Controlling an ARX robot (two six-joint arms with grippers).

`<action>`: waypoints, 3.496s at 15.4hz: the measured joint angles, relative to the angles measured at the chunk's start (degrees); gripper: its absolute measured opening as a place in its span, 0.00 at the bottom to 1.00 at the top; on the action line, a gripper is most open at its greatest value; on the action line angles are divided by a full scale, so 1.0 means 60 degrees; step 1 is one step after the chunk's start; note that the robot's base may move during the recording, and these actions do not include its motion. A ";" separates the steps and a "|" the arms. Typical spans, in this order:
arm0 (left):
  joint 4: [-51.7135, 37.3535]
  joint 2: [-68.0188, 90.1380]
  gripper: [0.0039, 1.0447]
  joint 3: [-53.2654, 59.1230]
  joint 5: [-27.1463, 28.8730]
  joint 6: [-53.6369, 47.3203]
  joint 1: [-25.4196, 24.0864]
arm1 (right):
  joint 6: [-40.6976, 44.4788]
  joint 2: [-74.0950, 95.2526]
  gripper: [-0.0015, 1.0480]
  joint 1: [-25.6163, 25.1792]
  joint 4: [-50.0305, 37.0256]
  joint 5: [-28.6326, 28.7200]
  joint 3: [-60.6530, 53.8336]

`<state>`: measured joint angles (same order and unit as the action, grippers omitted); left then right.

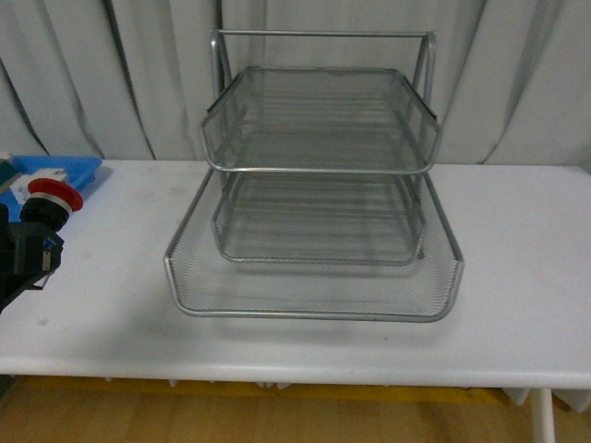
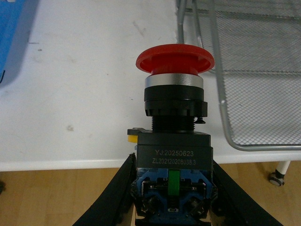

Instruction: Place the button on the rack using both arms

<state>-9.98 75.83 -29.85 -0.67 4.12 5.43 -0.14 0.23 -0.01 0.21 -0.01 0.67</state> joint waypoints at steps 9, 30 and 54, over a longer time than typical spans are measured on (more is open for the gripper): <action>0.0433 0.2470 0.34 -0.3614 0.0288 0.0102 0.2116 | 0.0000 -0.0004 0.94 0.0000 0.0000 -0.0011 0.0000; 0.0463 0.4568 0.93 -0.5370 0.0641 0.1002 0.3045 | 0.0000 -0.0004 0.94 0.0000 0.0000 -0.0011 0.0000; 0.0113 -1.0670 0.01 0.4564 0.0113 -0.0550 -0.0878 | 0.0000 -0.0004 0.94 0.0000 0.0000 -0.0007 0.0000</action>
<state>-9.30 11.81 -2.46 0.01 0.82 0.16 -0.14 0.21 -0.01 0.21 -0.05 0.67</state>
